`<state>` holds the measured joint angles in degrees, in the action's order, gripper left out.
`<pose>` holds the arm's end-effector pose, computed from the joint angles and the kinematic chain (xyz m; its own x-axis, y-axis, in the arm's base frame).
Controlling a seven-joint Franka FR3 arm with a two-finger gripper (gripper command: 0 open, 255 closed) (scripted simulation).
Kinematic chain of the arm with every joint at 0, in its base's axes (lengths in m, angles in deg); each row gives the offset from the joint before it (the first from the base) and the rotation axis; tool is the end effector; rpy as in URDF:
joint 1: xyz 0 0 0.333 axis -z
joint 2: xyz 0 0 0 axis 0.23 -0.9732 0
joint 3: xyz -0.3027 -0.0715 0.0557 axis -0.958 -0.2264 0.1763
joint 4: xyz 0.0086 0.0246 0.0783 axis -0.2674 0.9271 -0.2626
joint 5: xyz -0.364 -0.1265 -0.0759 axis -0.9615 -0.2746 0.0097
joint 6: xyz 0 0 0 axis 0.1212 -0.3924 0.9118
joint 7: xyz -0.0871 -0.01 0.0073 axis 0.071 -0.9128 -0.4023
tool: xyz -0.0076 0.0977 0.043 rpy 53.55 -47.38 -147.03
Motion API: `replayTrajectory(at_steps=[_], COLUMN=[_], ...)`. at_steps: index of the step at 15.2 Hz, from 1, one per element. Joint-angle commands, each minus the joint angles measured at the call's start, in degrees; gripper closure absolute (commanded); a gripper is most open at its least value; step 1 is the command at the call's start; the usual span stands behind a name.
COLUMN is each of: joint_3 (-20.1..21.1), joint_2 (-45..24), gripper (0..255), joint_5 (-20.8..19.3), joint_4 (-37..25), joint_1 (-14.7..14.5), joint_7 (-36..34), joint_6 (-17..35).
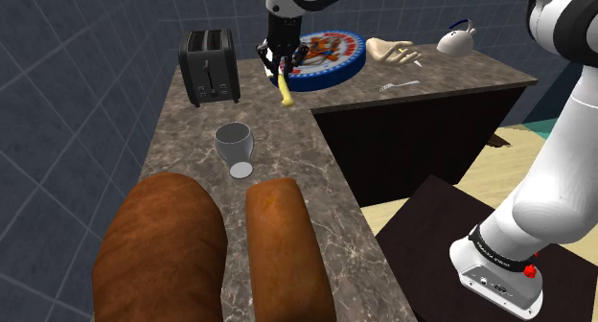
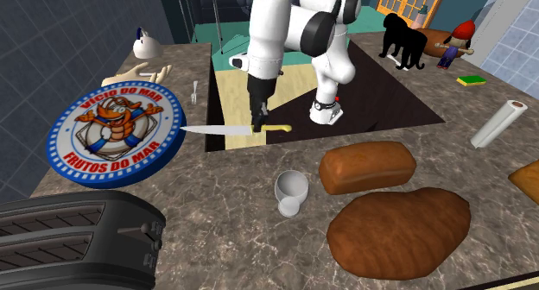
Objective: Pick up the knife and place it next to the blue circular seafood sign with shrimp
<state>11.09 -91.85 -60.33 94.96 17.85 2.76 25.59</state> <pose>0.6043 0.1987 0.5793 0.9070 -0.3851 0.1707 -0.3798 -0.9229 -0.0640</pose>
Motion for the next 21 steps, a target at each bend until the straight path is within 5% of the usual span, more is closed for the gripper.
replayTrajectory(at_steps=[1, 9, 21], joint_3=[-0.8, -3.6, -3.8], joint_2=[-2.2, -10.8, -9.3], gripper=[255, 255, 255], joint_5=[-0.4, -1.7, -1.3], joint_4=[-3.4, -15.7, -4.1], joint_1=[0.8, 4.0, 5.5], joint_7=[2.1, 9.8, 9.2], joint_6=[-1.2, -4.7, 5.4])
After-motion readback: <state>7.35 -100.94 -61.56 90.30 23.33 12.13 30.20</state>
